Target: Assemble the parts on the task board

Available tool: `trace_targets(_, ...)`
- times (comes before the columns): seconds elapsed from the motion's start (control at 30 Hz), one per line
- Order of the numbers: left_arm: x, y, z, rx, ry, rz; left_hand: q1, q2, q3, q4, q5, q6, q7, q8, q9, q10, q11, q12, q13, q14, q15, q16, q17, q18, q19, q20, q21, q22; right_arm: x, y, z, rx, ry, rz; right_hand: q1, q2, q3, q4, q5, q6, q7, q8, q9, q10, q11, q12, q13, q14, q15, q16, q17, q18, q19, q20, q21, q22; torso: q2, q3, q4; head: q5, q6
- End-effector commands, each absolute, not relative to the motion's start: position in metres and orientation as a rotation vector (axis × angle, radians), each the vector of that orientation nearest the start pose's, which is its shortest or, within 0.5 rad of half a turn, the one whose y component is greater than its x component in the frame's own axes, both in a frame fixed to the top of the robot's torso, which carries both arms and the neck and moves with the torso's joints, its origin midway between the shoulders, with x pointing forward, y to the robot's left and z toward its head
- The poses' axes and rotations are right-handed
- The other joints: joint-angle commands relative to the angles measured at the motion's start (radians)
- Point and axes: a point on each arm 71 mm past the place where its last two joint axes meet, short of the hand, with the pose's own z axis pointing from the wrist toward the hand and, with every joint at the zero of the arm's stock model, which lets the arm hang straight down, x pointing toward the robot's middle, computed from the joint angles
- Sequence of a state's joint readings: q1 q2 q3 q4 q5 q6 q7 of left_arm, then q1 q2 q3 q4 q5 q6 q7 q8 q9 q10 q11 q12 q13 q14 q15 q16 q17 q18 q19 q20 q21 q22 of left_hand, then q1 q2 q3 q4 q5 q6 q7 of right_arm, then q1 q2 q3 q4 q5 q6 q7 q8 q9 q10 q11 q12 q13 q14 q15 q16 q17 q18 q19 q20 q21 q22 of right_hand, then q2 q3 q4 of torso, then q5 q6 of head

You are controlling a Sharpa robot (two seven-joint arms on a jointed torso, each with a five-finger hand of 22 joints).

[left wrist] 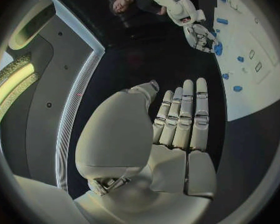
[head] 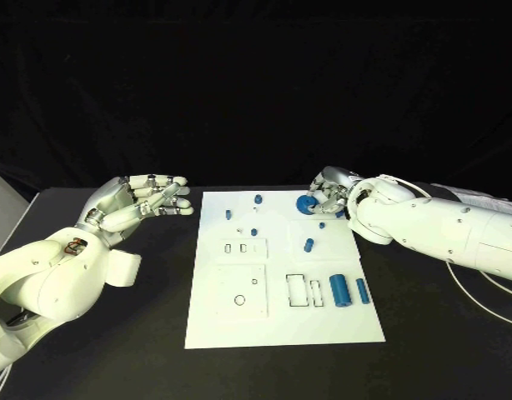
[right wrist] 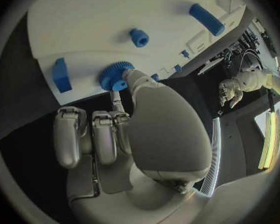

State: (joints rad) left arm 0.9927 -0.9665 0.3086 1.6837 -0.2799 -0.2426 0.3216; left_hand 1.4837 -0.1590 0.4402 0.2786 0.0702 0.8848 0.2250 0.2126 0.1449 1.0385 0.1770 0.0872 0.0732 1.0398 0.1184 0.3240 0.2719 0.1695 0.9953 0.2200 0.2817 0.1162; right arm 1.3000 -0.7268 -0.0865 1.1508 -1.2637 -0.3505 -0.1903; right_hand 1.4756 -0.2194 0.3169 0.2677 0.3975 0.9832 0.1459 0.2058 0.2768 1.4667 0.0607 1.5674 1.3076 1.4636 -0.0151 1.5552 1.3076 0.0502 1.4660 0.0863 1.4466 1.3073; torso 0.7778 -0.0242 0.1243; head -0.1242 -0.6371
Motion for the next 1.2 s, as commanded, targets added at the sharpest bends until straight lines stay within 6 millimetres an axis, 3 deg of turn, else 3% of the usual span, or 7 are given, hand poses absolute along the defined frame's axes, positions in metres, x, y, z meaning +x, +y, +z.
trace_targets(0.03,0.464,0.225,-0.129,-0.873,1.369,-1.664,0.0,-0.007,0.003,0.0,-0.006,-0.002,0.011,0.001,0.0,0.006,-0.002,-0.003,-0.002,-0.002,0.0,0.006,0.001,0.013,0.003,-0.003,0.004,0.001,0.561,-0.262,-0.16,0.121,1.539,0.395,0.003,0.018,0.007,-0.001,0.003,0.017,-0.01,0.015,0.009,0.104,-0.007,0.003,0.263,0.099,-0.008,0.006,0.225,-0.016,0.063,-0.009,0.007,0.114,-0.001,-0.0006,-0.0005,-0.001,0.002)
trace_targets(0.37,0.463,0.225,-0.129,-0.873,1.369,-1.664,0.0,-0.007,0.003,0.0,-0.006,-0.002,0.011,0.001,0.0,0.006,-0.002,-0.003,-0.002,-0.002,0.0,0.006,0.001,0.013,0.003,-0.003,0.004,0.001,0.547,-0.24,-0.151,0.063,1.452,0.442,-0.004,0.015,0.045,-0.015,0.02,0.037,-0.02,0.03,0.016,0.104,-0.017,0.003,0.263,0.1,-0.017,0.007,0.227,-0.017,0.064,-0.019,0.01,0.118,-0.001,-0.002,0.0006,0.003,0.004)
trace_targets(0.67,0.464,0.224,-0.129,-0.873,1.369,-1.666,0.0,-0.007,0.003,0.0,-0.006,-0.002,0.011,0.001,0.0,0.006,-0.002,-0.003,-0.002,-0.002,0.0,0.006,0.001,0.013,0.003,-0.003,0.004,0.001,0.535,-0.194,-0.143,-0.064,1.39,0.5,-0.011,0.009,0.05,-0.017,0.024,0.035,-0.02,0.03,0.017,0.104,-0.017,0.003,0.263,0.1,-0.018,0.007,0.23,-0.018,0.065,-0.02,0.013,0.122,0.0,-0.0011,-0.0031,0.003,0.008)
trace_targets(0.9,0.464,0.221,-0.13,-0.874,1.372,-1.674,0.0,-0.007,0.003,0.0,-0.006,-0.002,0.011,0.001,0.0,0.006,-0.002,-0.003,-0.002,-0.002,0.0,0.006,0.001,0.013,0.003,-0.003,0.004,0.001,0.541,-0.165,-0.152,-0.126,1.398,0.491,-0.014,0.007,0.052,-0.017,0.021,0.034,-0.019,0.03,0.017,0.104,-0.016,0.003,0.263,0.1,-0.018,0.007,0.23,-0.018,0.064,-0.02,0.013,0.122,0.0,-0.0023,0.0058,-0.003,0.006)
trace_targets(1.1,0.464,0.221,-0.131,-0.874,1.372,-1.674,-0.002,-0.007,0.006,0.001,-0.006,-0.003,0.011,0.002,0.0,0.008,-0.002,-0.007,-0.002,-0.005,0.0,0.009,0.007,0.013,0.002,-0.003,0.005,0.001,0.545,-0.152,-0.162,-0.143,1.42,0.478,-0.014,0.007,0.053,-0.018,0.02,0.033,-0.019,0.03,0.017,0.104,-0.017,0.003,0.263,0.101,-0.018,0.007,0.231,-0.018,0.064,-0.02,0.013,0.122,0.001,-0.002,0.0043,0.004,0.003)
trace_targets(1.2,0.464,0.221,-0.131,-0.874,1.372,-1.674,-0.002,-0.007,0.006,0.001,-0.006,-0.003,0.011,0.002,0.0,0.008,-0.002,-0.007,-0.002,-0.005,0.0,0.009,0.007,0.013,0.002,-0.003,0.005,0.001,0.547,-0.148,-0.166,-0.148,1.431,0.472,-0.014,0.007,0.053,-0.018,0.02,0.033,-0.019,0.03,0.017,0.104,-0.017,0.003,0.263,0.101,-0.018,0.007,0.231,-0.018,0.064,-0.02,0.013,0.122,0.001,-0.0035,0.0082,0.0,0.0)
